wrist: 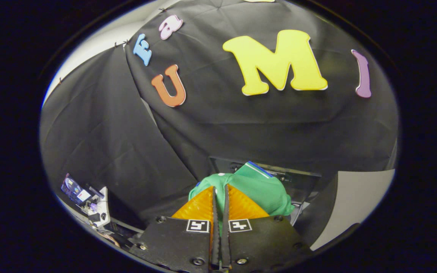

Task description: Put the clothes into the washing machine and then close the washing machine lid.

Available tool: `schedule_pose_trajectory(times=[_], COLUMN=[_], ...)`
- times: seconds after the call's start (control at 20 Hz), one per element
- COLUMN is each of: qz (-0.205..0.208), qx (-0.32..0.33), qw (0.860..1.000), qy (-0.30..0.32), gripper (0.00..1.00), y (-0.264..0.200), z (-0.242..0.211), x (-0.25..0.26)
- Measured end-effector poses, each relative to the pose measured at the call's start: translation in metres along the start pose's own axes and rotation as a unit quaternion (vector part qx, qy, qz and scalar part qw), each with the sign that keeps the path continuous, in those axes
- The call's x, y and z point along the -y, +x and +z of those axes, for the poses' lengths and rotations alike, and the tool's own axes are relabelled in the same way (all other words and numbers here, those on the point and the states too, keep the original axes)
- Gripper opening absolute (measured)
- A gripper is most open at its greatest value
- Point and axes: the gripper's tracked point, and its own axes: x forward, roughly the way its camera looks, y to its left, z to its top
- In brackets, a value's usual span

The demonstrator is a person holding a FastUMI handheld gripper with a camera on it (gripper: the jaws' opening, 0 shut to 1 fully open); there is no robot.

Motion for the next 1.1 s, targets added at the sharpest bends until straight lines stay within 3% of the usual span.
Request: schedule_pose_trajectory(times=[0.35,0.75,0.9,1.1], qz=[-0.044,-0.119,-0.131,-0.148], qx=[-0.051,-0.126,-0.132,-0.170], qw=[0.997,0.980,0.979,0.972], qy=[0.046,0.099,0.083,0.067], gripper=[0.06,0.06,0.06,0.06], y=[0.076,0.164,0.196,0.205], z=[-0.070,-0.179,-0.208,-0.241], x=[0.029,0.087,0.105,0.114])
